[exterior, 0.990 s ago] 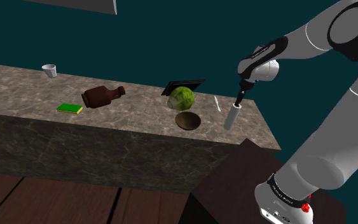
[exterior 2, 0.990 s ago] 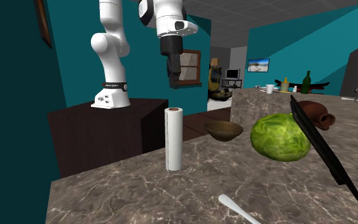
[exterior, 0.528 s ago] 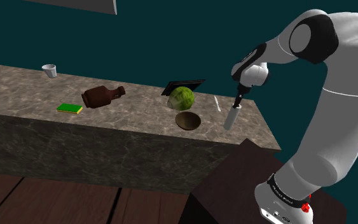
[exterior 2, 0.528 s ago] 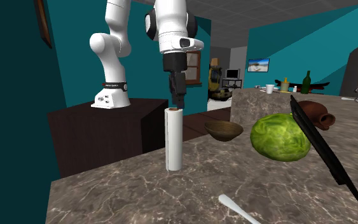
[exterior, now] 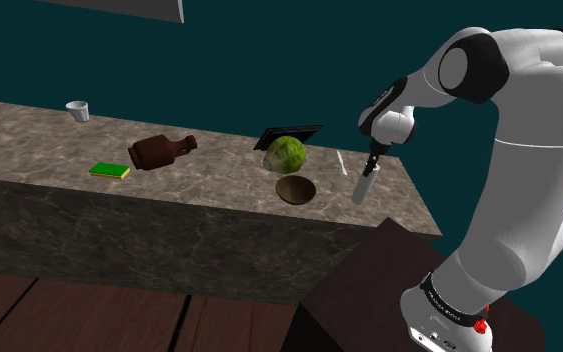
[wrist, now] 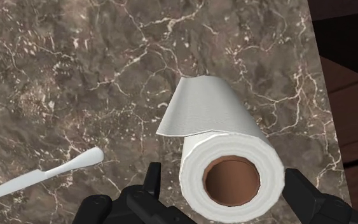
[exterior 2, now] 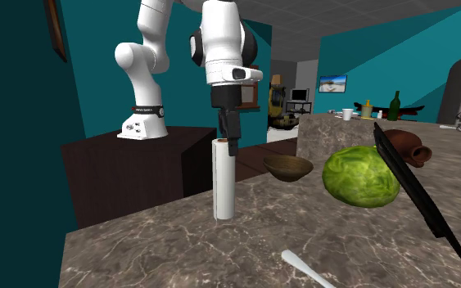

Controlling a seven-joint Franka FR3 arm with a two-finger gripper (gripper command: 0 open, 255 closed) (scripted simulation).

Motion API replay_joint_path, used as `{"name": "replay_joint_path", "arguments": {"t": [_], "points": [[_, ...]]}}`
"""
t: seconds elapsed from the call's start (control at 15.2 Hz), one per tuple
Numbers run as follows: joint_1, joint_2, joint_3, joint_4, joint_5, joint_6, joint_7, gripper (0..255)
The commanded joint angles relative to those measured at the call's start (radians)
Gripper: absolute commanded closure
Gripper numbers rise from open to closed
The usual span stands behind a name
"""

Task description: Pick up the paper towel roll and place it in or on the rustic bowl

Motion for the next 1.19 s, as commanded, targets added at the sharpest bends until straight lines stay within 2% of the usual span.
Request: {"name": "replay_joint_path", "arguments": {"t": [0.0,0.26,0.33,0.92,1.12], "points": [[-0.001,0.002,0.001,0.001,0.002,0.002,-0.001,0],[-0.001,0.002,0.001,0.001,0.002,0.001,-0.001,0],[-0.001,0.002,0.001,0.001,0.002,0.001,-0.001,255],[-0.001,0.002,0.001,0.001,0.002,0.002,-0.001,255],[0.018,-0.033,-0.023,-0.003,-0.031,-0.027,0.022,255]]}}
